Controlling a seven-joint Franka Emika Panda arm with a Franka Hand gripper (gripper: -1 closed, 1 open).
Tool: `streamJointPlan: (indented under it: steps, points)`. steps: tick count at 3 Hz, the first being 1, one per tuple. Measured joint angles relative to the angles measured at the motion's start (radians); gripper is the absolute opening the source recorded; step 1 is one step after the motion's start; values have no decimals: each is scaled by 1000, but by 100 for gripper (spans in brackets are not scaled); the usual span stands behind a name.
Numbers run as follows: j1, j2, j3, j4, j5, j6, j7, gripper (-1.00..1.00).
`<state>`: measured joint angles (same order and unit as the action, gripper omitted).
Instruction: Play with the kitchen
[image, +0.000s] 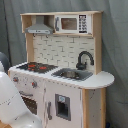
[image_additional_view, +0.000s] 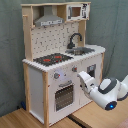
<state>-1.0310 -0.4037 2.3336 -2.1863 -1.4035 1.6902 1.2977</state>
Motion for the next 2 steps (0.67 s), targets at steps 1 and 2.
streamJointPlan:
  steps: [1,2]
  points:
    - [-2,0,-11,15,-66,-2,-81,100]
    - [-15,-1,-17,38,-142,-1,-141,100]
